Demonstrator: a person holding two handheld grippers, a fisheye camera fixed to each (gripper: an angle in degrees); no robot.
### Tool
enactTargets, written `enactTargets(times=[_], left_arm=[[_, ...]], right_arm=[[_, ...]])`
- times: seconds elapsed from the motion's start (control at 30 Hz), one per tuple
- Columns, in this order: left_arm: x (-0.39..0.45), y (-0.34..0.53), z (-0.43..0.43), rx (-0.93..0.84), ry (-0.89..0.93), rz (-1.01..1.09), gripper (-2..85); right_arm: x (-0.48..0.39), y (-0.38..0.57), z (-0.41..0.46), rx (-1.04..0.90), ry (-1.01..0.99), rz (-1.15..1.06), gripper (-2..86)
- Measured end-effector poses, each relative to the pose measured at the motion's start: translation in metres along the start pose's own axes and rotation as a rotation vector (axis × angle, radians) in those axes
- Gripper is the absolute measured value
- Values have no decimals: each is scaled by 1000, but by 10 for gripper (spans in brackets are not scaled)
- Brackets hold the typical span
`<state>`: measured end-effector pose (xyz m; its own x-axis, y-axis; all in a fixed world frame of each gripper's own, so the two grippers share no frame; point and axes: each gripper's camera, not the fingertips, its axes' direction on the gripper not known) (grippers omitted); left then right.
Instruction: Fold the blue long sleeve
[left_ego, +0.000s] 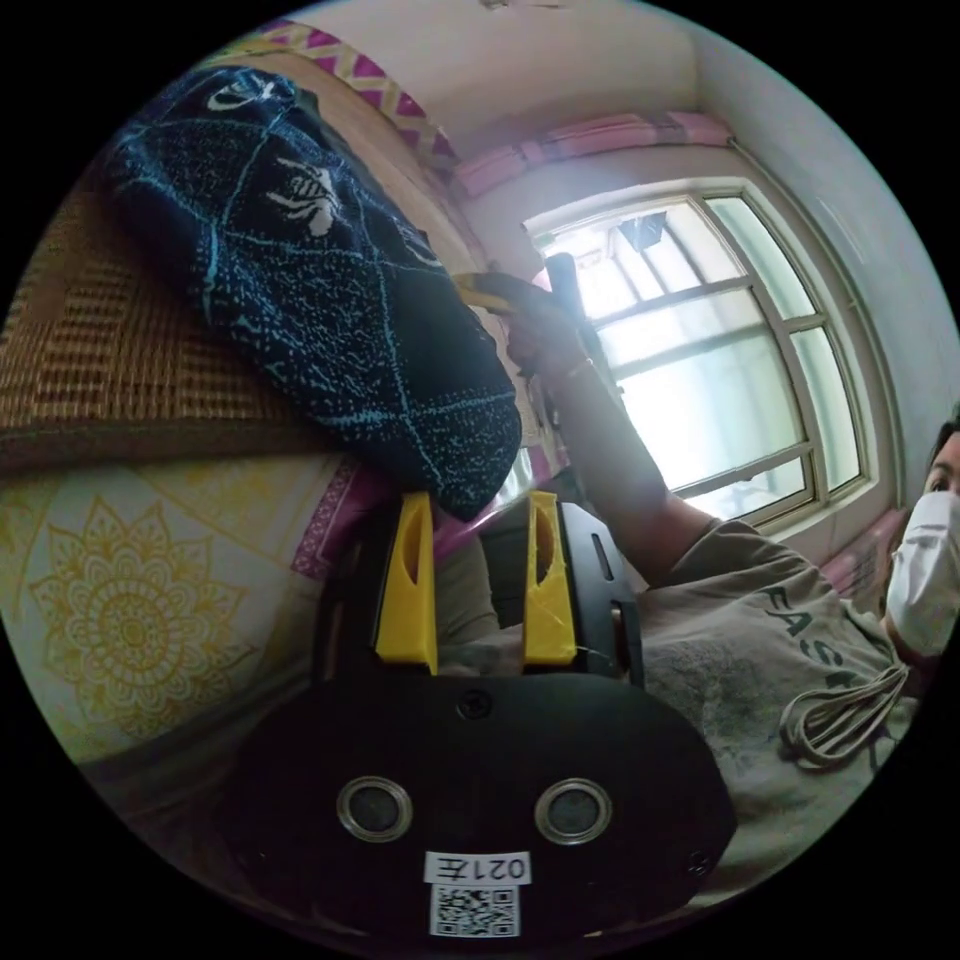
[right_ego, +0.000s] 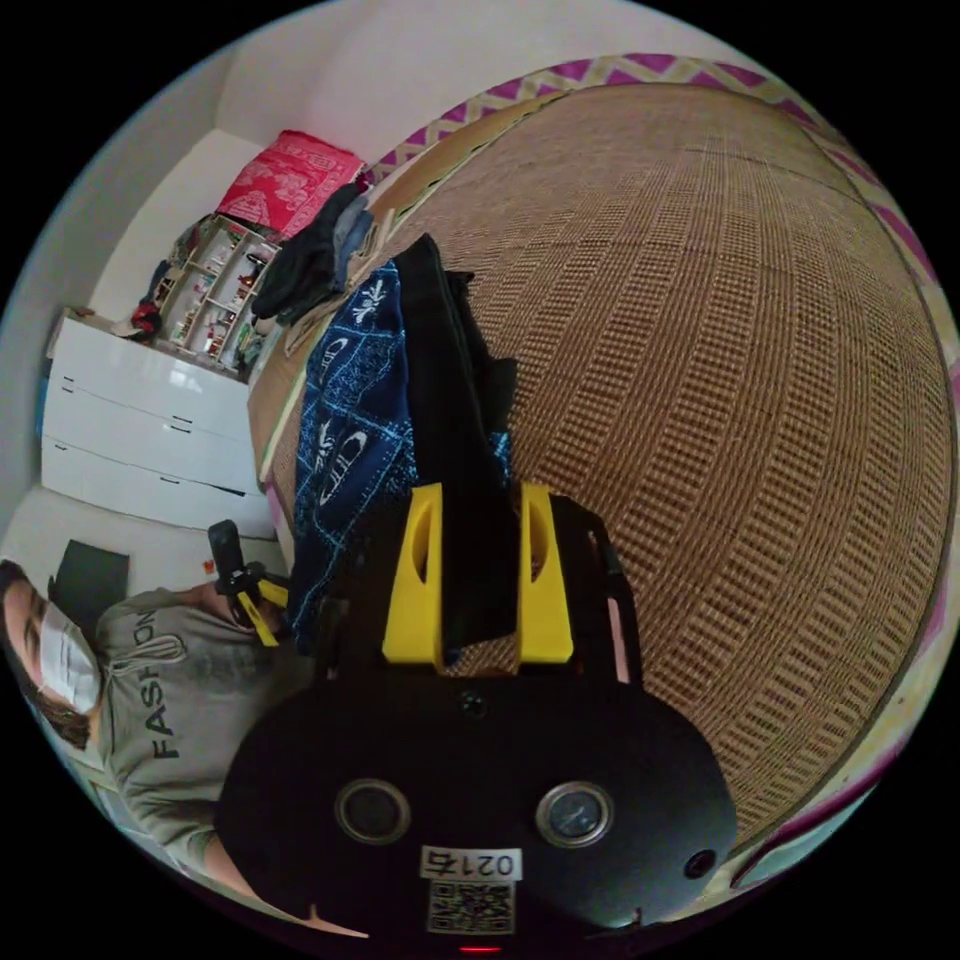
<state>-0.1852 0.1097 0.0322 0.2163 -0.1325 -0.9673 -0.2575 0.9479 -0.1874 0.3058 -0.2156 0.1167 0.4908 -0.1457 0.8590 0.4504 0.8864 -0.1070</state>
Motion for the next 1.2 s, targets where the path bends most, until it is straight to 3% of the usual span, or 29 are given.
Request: enactTargets(times=[0.2,0.37,0.6,0.83,1.03,1.13,1.2], left_arm=[[-6,2,-24,14,-25,-58,106],[-35,4,-45,58,96,-194,12],[-27,-6,-104,142,219,-74,-8],[-21,-52,-231,416,191,-39,-9],[-90,-96,-308,678,135,-263,-3],[-136,-103,-316,750,199,-406,12],[-133,-97,-320,779,204,-350,19]], right_arm=[[10,-14,4,-51,-55,7,42],[27,-14,-11,-16,-119,60,18],[32,-16,-51,53,-309,110,10],[-41,-109,-67,49,-297,34,14],[-61,-228,10,-16,-188,122,51],[-46,-247,33,68,-229,185,82],[-46,-245,32,121,-265,149,85]])
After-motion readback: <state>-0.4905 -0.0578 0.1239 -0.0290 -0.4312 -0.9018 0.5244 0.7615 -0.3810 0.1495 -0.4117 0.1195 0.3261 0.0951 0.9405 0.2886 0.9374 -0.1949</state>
